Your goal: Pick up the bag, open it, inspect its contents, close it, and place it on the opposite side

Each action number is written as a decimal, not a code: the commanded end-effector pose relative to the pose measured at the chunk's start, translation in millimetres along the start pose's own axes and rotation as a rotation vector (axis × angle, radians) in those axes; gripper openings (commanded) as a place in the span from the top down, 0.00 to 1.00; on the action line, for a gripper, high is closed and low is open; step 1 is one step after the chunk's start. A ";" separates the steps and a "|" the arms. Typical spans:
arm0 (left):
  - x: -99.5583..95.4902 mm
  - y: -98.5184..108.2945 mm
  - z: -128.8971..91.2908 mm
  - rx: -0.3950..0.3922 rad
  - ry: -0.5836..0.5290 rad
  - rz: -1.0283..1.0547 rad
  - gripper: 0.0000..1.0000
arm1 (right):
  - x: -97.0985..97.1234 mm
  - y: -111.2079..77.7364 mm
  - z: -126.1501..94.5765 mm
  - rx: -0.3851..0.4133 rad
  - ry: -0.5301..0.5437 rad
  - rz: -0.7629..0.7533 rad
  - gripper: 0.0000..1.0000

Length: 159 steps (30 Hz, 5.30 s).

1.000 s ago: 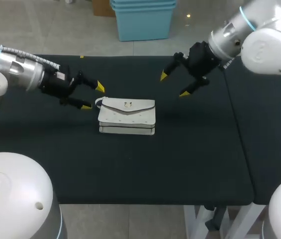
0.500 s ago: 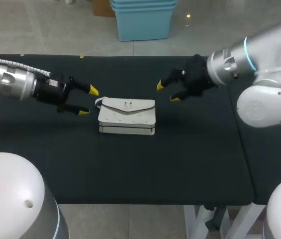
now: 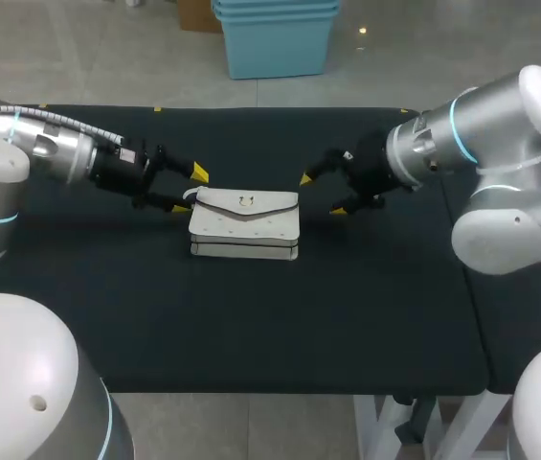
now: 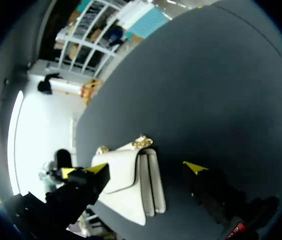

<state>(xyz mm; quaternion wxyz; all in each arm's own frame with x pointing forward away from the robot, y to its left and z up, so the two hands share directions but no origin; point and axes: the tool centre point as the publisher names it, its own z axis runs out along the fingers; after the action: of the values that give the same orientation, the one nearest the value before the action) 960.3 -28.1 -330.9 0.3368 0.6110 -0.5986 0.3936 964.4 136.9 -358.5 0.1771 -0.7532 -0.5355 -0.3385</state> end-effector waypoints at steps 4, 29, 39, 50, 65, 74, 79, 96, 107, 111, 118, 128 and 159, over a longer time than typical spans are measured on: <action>-3.5 -0.6 5.4 -0.010 0.018 0.009 0.12 | 14.6 -1.3 9.5 0.066 0.022 0.061 0.00; -11.0 -1.4 17.1 -0.031 0.058 0.001 0.36 | 25.8 -29.1 34.3 0.338 0.222 0.073 0.20; -16.5 -2.8 26.5 -0.046 0.062 0.002 0.41 | 27.1 -35.6 46.5 0.420 0.228 0.081 0.35; -26.6 -2.4 31.4 -0.022 0.036 -0.026 1.00 | 28.3 -37.7 53.8 0.446 0.235 0.078 1.00; -20.1 3.3 28.0 -0.023 0.025 0.001 1.00 | 25.1 -38.2 48.3 0.408 0.236 0.089 1.00; -30.1 2.5 28.5 -0.014 0.010 -0.027 1.00 | 21.3 -40.0 50.3 0.411 0.228 0.085 1.00; -24.9 8.1 21.7 -0.001 0.017 -0.014 0.01 | 19.8 -37.7 44.2 0.396 0.228 0.092 0.00; -9.0 29.9 14.1 -0.019 0.048 0.016 0.40 | 5.4 -13.3 3.7 0.259 0.042 0.042 0.00; -16.8 31.2 21.3 -0.047 -0.046 -0.008 1.00 | -10.9 10.7 -16.2 0.199 -0.181 -0.094 0.00; -20.7 26.5 16.8 -0.041 -0.073 -0.005 1.00 | -17.8 16.8 -21.0 0.183 -0.246 -0.153 0.00; -23.6 18.0 9.8 -0.084 -0.176 0.020 1.00 | -19.5 17.6 -23.6 0.206 -0.300 -0.204 0.00; -23.6 18.0 9.8 -0.084 -0.176 0.020 1.00 | -19.5 17.6 -23.6 0.206 -0.300 -0.204 0.00; -73.8 -100.6 -99.0 -0.056 -0.347 0.077 1.00 | -106.7 190.1 -92.0 0.182 -0.714 -0.232 0.00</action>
<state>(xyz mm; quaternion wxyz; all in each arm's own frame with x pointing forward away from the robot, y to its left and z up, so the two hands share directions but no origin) 1047.0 90.2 -352.5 0.2159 0.6413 -0.6707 0.3038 1071.2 -65.6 -357.0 0.0060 -0.7230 -0.6842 -0.0959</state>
